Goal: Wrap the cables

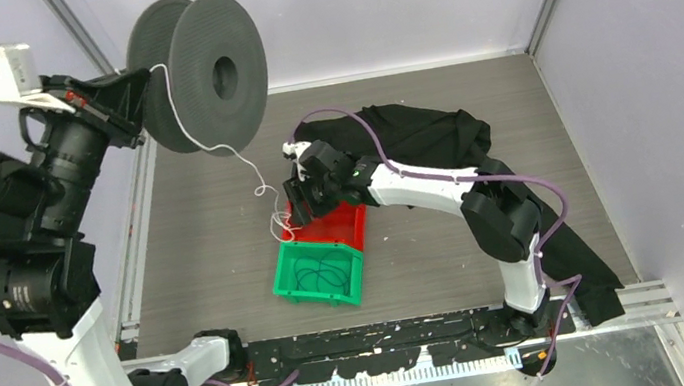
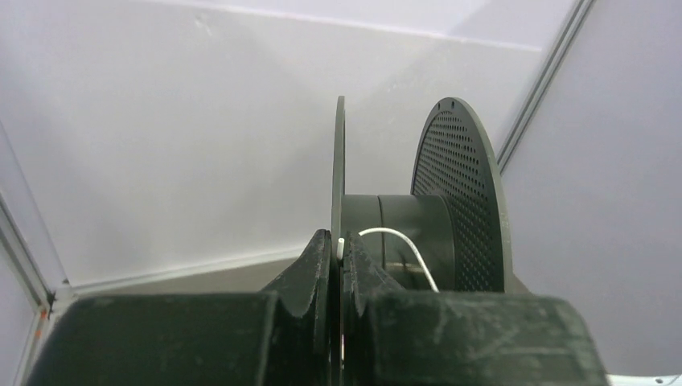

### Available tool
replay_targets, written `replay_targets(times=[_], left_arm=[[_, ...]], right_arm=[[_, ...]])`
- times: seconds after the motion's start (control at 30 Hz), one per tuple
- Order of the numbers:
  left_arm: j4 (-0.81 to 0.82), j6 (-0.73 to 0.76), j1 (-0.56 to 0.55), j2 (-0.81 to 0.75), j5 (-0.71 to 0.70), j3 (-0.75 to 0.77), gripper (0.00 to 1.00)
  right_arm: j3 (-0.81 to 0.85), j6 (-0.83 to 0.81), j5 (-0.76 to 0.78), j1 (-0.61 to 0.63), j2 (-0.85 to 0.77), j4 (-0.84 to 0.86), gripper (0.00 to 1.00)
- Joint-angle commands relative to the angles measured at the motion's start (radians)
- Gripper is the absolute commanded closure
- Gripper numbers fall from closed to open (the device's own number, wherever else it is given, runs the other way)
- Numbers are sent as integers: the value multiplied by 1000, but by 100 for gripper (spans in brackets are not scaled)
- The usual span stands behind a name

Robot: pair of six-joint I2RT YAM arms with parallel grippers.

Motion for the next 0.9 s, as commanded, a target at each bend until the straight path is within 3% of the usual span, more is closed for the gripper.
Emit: replay_targets(times=[0.0, 0.4, 0.67, 0.87], left_arm=[[148, -25, 0, -28, -25, 98, 99], [153, 14, 0, -33, -115, 173, 99], [165, 38, 0, -42, -163, 160, 100], [147, 60, -1, -42, -191, 178, 100]], right_arm=[[51, -112, 226, -17, -25, -130, 42], [-102, -186, 368, -197, -192, -166, 44], [-145, -232, 488, -231, -299, -226, 44], [-254, -212, 473, -468, -394, -229, 44]])
